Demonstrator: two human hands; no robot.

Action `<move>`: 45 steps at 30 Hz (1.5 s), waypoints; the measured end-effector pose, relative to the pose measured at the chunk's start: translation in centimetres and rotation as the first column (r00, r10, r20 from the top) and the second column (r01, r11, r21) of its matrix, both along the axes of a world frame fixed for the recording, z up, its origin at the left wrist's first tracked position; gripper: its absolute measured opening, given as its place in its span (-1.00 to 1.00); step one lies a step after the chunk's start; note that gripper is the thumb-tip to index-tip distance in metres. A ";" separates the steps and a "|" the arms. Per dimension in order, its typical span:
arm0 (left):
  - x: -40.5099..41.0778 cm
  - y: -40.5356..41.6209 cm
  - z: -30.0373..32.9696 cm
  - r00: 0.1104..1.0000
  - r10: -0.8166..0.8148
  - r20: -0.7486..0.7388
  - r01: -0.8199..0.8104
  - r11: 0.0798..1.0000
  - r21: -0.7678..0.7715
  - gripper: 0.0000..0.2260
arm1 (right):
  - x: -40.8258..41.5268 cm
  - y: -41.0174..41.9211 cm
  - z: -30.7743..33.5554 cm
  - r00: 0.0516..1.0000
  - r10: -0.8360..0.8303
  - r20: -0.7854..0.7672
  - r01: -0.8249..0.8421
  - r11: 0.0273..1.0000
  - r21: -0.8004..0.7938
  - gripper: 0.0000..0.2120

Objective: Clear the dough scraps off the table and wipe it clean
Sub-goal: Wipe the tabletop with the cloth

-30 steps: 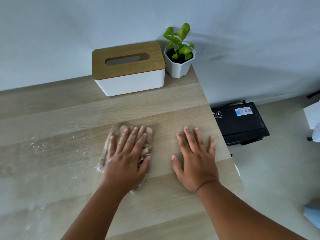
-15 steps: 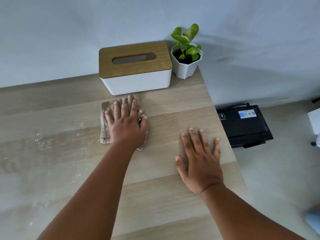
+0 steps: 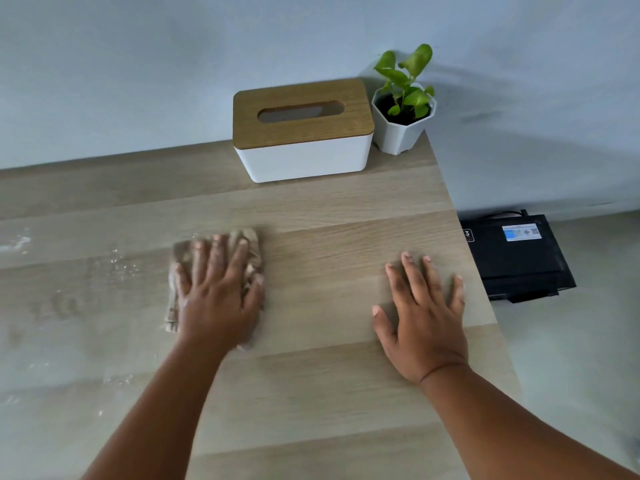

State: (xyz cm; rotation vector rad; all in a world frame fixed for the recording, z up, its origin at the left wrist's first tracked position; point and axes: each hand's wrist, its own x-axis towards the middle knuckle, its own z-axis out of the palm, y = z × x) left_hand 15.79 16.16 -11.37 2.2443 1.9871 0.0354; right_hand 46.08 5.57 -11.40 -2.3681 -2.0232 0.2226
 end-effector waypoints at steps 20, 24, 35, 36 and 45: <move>7.4 -1.8 -0.5 0.997 -0.056 0.045 0.055 0.998 0.031 -0.36 | -0.1 0.2 0.1 0.999 -0.009 -0.032 0.010 1.000 0.006 -0.32; 7.8 -6.2 -0.4 0.995 -0.087 0.050 0.086 0.996 0.023 -0.38 | 0.1 0.1 0.1 0.996 0.028 -0.087 -0.024 0.999 0.046 -0.37; 2.1 -20.4 -0.2 0.997 -0.042 0.065 0.040 0.999 0.036 -0.41 | -1.6 -1.2 1.1 0.964 0.251 -0.092 -0.231 0.956 0.182 -0.46; 1.1 -21.3 -0.2 0.998 -0.012 0.060 0.010 0.999 0.038 -0.41 | -2.4 -1.4 1.3 0.967 0.230 -0.110 -0.207 0.960 0.189 -0.48; -6.4 -21.1 -0.2 0.972 0.231 -0.033 -0.231 0.973 0.008 -0.33 | -12.5 -2.0 1.2 0.975 0.088 -0.203 -0.074 0.995 0.073 -0.48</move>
